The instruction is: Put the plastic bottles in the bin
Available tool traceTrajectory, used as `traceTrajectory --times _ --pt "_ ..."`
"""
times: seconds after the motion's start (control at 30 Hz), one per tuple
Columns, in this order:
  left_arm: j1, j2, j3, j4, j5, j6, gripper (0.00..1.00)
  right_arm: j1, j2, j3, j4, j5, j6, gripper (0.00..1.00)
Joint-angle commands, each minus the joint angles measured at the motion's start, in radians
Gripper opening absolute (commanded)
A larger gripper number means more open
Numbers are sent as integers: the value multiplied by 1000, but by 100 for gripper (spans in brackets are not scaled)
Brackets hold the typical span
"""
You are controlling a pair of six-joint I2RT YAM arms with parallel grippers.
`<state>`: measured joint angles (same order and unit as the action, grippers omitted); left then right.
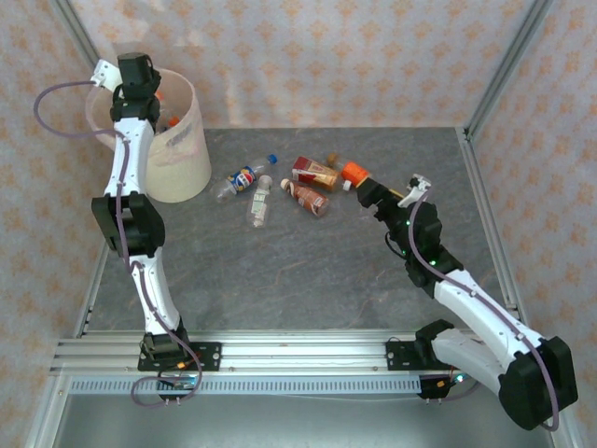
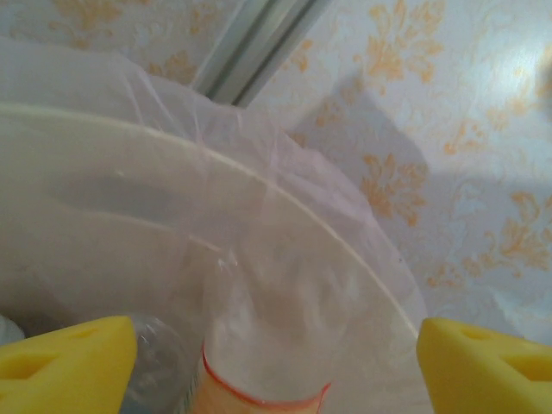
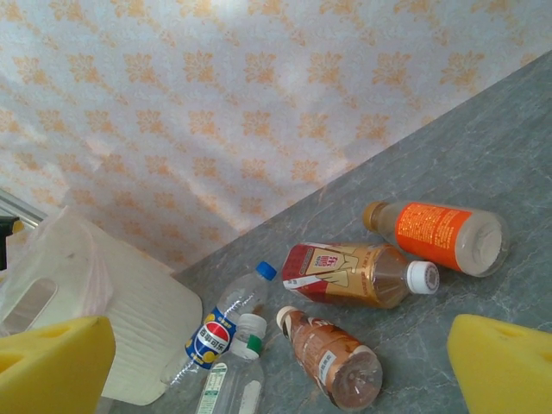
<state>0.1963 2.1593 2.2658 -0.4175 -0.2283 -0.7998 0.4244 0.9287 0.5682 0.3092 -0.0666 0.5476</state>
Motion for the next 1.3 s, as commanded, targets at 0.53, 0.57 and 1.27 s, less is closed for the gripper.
traceTrajectory --times 0.53,0.57,1.27 --pt "-103 -577 -538 192 253 190 100 -2 151 35 21 33 -52 99" --pt "-121 -607 -577 200 255 194 100 -1 175 51 16 16 -56 99" --pt "-336 -1053 -1190 213 477 107 100 -53 568 377 -265 -177 -334 99"
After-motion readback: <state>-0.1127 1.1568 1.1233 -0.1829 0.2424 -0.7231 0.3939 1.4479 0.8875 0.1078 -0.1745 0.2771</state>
